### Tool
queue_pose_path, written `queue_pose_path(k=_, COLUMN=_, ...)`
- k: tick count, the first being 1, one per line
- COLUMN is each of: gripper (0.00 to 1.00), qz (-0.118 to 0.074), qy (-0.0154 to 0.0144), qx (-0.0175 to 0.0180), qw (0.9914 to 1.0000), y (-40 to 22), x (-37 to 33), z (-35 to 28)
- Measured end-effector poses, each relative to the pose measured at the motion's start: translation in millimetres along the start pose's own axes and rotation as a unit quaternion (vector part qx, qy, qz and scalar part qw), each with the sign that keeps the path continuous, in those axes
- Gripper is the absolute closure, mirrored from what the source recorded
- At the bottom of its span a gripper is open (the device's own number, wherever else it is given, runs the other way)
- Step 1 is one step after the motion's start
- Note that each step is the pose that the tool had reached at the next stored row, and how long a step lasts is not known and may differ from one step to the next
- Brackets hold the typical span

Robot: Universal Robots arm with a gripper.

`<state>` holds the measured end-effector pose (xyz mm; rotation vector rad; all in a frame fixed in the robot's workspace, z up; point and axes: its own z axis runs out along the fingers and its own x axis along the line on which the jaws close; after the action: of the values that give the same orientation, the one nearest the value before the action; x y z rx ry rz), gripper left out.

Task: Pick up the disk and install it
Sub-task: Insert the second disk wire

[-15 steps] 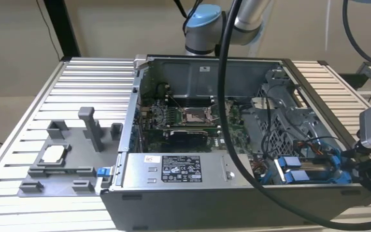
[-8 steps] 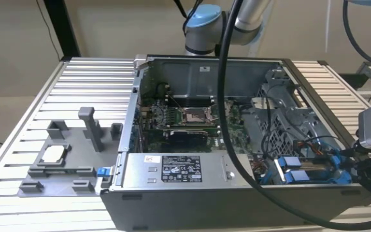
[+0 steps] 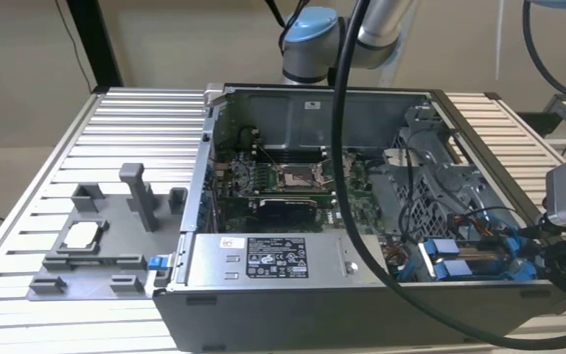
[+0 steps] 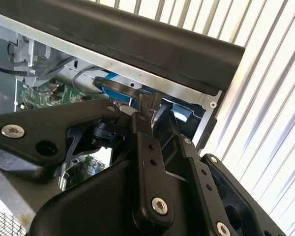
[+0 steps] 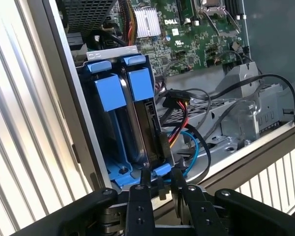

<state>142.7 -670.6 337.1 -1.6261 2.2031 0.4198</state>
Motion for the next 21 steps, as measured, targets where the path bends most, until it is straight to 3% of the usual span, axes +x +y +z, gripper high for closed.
queue_pose_path(k=9, gripper=0.0, qz=-0.002, qy=-0.0086, qx=0.0043, qw=0.99995, y=0.3, x=-0.4, z=0.2)
queue_pose_path(k=21, gripper=0.0, qz=-0.003, qy=-0.0091, qx=0.0046, qw=0.99995, y=0.4, x=-0.4, z=0.2)
